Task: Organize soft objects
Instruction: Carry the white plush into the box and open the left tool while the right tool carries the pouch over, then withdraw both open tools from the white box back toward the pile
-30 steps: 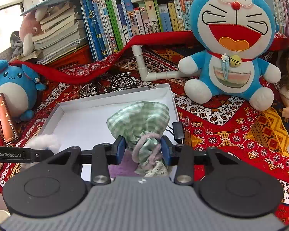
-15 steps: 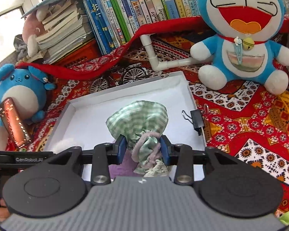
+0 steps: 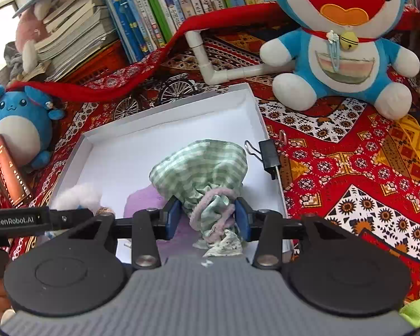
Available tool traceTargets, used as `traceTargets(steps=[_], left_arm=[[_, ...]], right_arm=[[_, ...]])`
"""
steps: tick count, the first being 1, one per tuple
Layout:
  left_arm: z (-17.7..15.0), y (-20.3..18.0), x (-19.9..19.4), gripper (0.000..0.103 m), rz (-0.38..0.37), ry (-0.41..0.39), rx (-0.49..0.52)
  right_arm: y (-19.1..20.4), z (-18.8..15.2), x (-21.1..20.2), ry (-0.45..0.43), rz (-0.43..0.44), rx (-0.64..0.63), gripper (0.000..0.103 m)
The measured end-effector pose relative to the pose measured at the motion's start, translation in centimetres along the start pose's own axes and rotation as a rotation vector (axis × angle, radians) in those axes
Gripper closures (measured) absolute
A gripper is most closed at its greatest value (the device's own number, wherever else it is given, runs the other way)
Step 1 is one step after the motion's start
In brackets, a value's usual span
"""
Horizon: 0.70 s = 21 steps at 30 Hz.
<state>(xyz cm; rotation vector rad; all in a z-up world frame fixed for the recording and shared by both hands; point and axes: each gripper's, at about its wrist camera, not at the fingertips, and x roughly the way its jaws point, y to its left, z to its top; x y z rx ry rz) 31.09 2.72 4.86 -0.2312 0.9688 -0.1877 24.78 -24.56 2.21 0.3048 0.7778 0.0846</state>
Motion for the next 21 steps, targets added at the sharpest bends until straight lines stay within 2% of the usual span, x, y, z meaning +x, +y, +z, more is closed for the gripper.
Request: traceTargets(steps=[5,8,14,21], left_arm=[[-0.2,-0.2,-1.0,0.022,-0.012,-0.032,0.017],[-0.5,-0.5,-2.0,0.017,-0.029,-0.070,0.044],[-1.5,-1.3,-4.3,0.015,-0.030,-0.144,0.126],[-2.6,-1.2,-7.0,0.013,-0.041,-0.204,0.153]], right_arm=[[0.3,0.0,-0.9,-0.023,0.010,-0.024,0.027],[0.2,0.1,-1.7,-0.039,0.018,-0.026,0.024],[-0.1,-0.2,-3.5,-0.079,0.056,-0.044,0.020],[0.1,-0.9,-6.3,-0.147,0.088,-0.089,0.016]])
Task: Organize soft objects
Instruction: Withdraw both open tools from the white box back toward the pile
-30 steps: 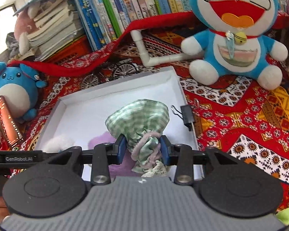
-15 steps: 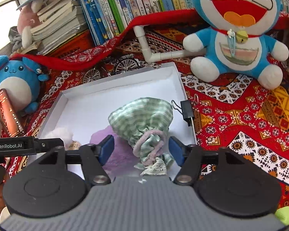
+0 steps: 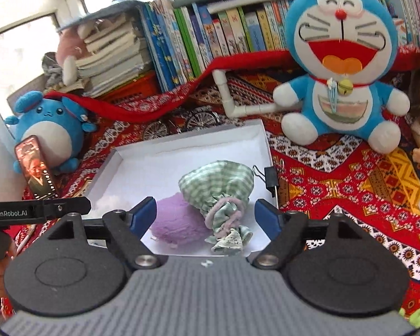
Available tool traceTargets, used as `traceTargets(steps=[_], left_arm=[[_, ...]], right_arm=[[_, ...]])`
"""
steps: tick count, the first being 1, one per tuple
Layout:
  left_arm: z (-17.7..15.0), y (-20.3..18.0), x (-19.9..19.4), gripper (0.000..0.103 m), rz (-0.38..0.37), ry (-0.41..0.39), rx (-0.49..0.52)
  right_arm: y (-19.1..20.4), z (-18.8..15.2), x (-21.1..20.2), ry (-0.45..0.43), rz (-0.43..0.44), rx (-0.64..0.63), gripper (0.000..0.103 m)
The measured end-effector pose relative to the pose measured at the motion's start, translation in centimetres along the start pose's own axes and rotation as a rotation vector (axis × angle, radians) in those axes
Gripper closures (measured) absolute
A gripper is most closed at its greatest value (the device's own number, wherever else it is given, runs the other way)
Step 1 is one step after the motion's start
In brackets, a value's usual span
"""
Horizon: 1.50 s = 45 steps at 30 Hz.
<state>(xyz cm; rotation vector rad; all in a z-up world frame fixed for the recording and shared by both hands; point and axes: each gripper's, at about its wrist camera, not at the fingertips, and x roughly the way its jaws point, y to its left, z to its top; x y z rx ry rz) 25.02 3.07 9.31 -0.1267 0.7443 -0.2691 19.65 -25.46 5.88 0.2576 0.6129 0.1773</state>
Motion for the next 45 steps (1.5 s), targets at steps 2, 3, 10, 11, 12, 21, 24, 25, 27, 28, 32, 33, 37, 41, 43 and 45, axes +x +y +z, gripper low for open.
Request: traceTargets(steps=[2,3,10,11,12,21,24,25,27,28,32,33,37,41,43,45], left_arm=[[-0.3,-0.1,-0.8,0.013,0.000,-0.017,0.012],[-0.4,-0.1,-1.2,0.013,-0.002,-0.025,0.018],[-1.7,-0.4,-3.9,0.011,-0.034,-0.078,0.054],[-1.9,-0.5,-4.3,0.010,-0.035,-0.084,0.058],[-2.1,-0.5,-4.6,0.010,-0.037,-0.091,0.063],[-3.9,-0.4,-7.4,0.008,-0.061,-0.139,0.068],[-4.6,-0.2,-8.3,0.006,-0.070,-0.158,0.067],[-4.9,-0.1,-8.6,0.006,-0.074,-0.163,0.067],[-5.3,-0.1,-9.2,0.004,-0.079,-0.173,0.066],[-5.5,-0.1,-9.4,0.003,-0.081,-0.177,0.066],[-6.4,0.1,-10.2,0.002,-0.080,-0.197,0.068],[-6.6,0.1,-10.3,0.002,-0.077,-0.201,0.070],[-7.6,0.6,-10.9,0.001,-0.066,-0.210,0.073],[-8.5,1.4,-11.1,0.001,-0.052,-0.214,0.040],[-8.9,1.8,-11.2,0.001,-0.044,-0.216,0.030],[-9.3,2.1,-11.4,0.001,-0.033,-0.221,0.023]], right_arm=[[0.2,-0.1,-0.8,-0.019,0.008,-0.014,0.014],[0.3,-0.2,-1.3,-0.030,0.013,-0.022,0.014],[1.2,-1.2,-4.0,-0.108,0.040,-0.096,0.001],[1.4,-1.3,-4.3,-0.117,0.039,-0.108,0.000],[1.6,-1.5,-4.7,-0.128,0.036,-0.120,0.000],[2.0,-2.6,-7.2,-0.192,0.043,-0.144,0.000],[2.0,-3.0,-7.8,-0.208,0.037,-0.152,0.000],[2.0,-3.2,-8.1,-0.214,0.035,-0.156,0.000],[2.0,-3.6,-8.5,-0.225,0.032,-0.165,0.000],[2.0,-3.8,-8.6,-0.228,0.031,-0.170,0.000],[1.9,-4.5,-9.3,-0.238,0.025,-0.177,0.000],[1.9,-4.7,-9.5,-0.239,0.024,-0.177,0.000],[1.7,-5.3,-10.2,-0.251,0.013,-0.182,0.000],[1.5,-5.8,-10.8,-0.266,-0.010,-0.196,0.000],[1.3,-6.0,-11.1,-0.265,-0.007,-0.186,0.000],[1.0,-6.3,-11.2,-0.260,-0.003,-0.172,0.000]])
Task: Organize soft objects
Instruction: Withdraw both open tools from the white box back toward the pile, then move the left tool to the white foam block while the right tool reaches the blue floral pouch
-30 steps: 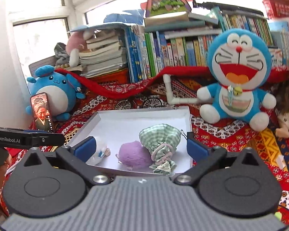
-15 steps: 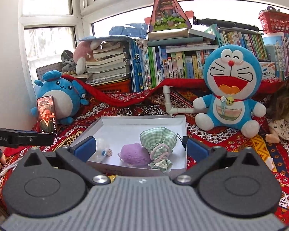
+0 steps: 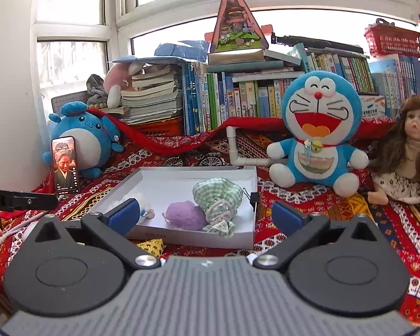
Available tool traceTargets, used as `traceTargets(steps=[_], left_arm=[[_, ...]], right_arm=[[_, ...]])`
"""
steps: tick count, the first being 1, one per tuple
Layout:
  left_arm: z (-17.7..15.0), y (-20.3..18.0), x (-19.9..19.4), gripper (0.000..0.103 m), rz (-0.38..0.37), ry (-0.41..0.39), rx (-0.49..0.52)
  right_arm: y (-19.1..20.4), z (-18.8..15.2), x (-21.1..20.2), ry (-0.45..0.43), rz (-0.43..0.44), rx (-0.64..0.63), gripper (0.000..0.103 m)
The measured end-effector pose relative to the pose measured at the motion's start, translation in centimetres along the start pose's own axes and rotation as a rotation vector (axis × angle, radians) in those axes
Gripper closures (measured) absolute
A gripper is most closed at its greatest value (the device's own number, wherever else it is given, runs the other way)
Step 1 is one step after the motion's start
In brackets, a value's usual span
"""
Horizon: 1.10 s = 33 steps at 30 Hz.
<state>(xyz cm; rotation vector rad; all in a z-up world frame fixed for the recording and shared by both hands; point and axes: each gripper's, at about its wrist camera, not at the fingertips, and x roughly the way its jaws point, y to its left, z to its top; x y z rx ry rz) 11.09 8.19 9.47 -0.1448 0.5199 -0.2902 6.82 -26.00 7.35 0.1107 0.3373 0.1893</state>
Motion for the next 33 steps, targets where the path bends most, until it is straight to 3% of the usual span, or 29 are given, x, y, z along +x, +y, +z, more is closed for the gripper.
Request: traceTargets(steps=[33], left_arm=[[-4.6,1.8,-1.7,0.001,0.135,-0.032,0.042]], right_arm=[[-2.7,-5.2,-1.5,0.043,-0.077,0.085,0.000]])
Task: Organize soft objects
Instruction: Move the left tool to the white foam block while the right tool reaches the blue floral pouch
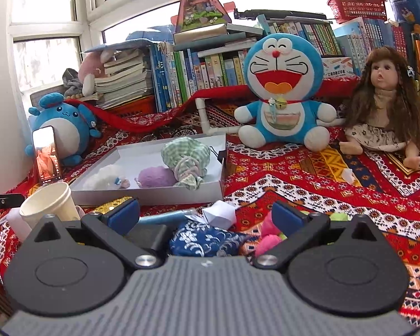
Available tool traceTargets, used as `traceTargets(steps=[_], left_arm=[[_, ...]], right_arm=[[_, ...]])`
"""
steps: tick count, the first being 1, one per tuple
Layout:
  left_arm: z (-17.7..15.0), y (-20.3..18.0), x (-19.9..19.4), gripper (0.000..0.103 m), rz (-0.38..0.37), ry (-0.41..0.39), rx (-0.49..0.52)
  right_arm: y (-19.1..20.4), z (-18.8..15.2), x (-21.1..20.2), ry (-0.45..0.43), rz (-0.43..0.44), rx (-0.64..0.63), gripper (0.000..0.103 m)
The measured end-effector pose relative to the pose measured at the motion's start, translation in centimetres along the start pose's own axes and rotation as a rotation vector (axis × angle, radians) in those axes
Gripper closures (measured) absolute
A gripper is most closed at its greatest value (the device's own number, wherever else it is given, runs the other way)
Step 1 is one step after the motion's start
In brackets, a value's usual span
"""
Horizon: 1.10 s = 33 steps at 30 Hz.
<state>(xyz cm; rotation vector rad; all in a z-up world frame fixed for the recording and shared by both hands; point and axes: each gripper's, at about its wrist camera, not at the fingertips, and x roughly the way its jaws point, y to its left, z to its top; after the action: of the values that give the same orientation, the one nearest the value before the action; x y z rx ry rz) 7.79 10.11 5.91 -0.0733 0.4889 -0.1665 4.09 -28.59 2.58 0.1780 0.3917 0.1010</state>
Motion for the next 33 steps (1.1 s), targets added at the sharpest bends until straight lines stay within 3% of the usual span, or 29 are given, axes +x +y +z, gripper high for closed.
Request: traceTargets(steps=[21,29,33], left_arm=[[-2.2,0.8,0.9,0.001,0.059,0.051,-0.032],[-2.4,1.0,1.4,0.002,0.057,0.065,-0.058],[-2.5,1.3,1.7,0.009,0.041,0.073,-0.082]], right_arm=[[1.0,-2.4,0.0,0.019,-0.044,-0.094,0.000],[2.6,-3.2,-0.5,0.005,-0.010,-0.188,0.011],[3.6,-3.7,-0.4,0.023,0.017,-0.228,0.014]])
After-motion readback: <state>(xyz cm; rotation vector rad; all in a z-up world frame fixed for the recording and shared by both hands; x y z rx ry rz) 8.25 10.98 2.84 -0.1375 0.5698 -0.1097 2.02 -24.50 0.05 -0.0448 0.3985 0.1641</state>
